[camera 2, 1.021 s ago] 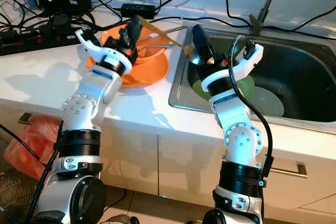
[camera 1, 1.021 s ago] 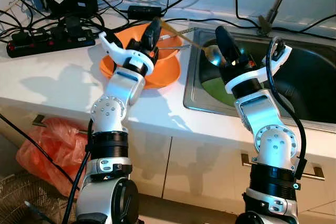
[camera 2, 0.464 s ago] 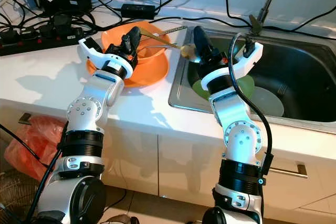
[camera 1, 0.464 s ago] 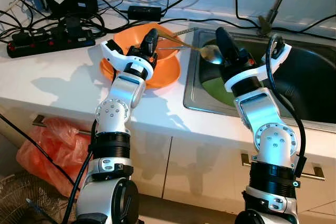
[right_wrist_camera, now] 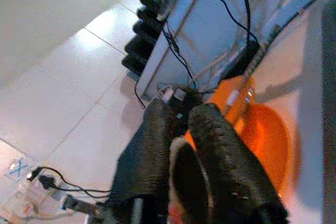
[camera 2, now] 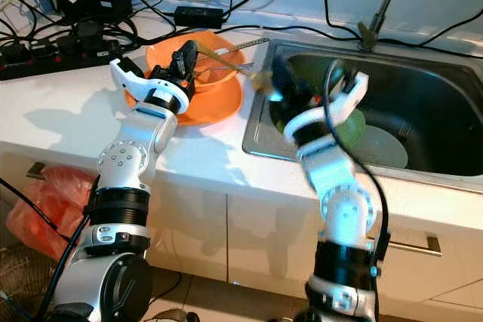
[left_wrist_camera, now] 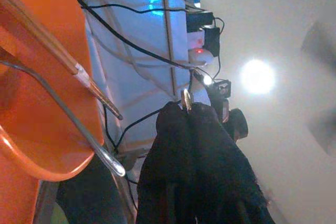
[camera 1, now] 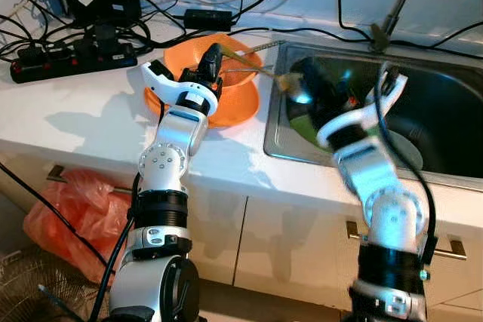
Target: Kitchen organization
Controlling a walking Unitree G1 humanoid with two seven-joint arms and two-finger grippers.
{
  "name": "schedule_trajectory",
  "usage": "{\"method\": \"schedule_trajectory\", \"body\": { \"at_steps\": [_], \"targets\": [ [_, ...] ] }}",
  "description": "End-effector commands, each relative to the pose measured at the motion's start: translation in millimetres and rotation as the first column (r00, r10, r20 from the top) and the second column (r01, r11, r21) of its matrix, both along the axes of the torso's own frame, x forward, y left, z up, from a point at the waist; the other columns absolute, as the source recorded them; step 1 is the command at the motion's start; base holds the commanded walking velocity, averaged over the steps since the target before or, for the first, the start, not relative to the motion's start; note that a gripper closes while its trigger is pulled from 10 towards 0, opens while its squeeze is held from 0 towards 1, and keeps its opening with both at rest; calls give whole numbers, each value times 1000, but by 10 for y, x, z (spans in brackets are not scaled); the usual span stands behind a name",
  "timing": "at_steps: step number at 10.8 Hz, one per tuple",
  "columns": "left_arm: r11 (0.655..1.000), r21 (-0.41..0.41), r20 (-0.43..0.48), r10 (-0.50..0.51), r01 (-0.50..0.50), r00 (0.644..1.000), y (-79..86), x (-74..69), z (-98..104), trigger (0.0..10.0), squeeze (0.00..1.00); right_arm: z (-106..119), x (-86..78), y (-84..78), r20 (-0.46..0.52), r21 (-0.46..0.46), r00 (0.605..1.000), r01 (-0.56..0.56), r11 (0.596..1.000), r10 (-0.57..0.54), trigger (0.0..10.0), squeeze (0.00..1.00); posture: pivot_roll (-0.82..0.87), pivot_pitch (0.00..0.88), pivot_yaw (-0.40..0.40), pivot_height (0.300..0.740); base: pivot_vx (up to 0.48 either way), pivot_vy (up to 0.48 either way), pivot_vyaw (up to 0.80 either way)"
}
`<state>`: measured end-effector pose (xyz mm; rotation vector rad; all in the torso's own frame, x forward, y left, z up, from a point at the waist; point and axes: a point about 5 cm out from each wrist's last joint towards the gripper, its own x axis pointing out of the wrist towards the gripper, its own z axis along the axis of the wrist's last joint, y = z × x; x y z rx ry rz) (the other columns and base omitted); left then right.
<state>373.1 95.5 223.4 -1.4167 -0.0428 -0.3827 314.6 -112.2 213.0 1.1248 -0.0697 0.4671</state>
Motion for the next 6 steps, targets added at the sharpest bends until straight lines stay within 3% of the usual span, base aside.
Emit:
{"method": "schedule_trajectory", "body": {
  "at_steps": [1, 5, 6],
  "targets": [
    [993, -84, -53, -86, 82, 995, -415, -72, -96, 0, 0, 62, -48, 25, 22, 10, 1000, -18, 1000, 17, 0, 0, -11, 7, -24, 740, 0, 0, 0],
    [992, -82, -46, -101, 97, 994, -472, -87, -106, 0, 0, 40, -57, 70, 4, 9, 999, -47, 999, 47, 0, 0, -11, 0, -27, 740, 0, 0, 0],
    [988, -42, -31, -150, 149, 988, -546, -124, -121, 10000, 1000, 47, -26, 48, -5, 13, 1000, -28, 1000, 28, 0, 0, -8, 0, -27, 740, 0, 0, 0]
  ]
}}
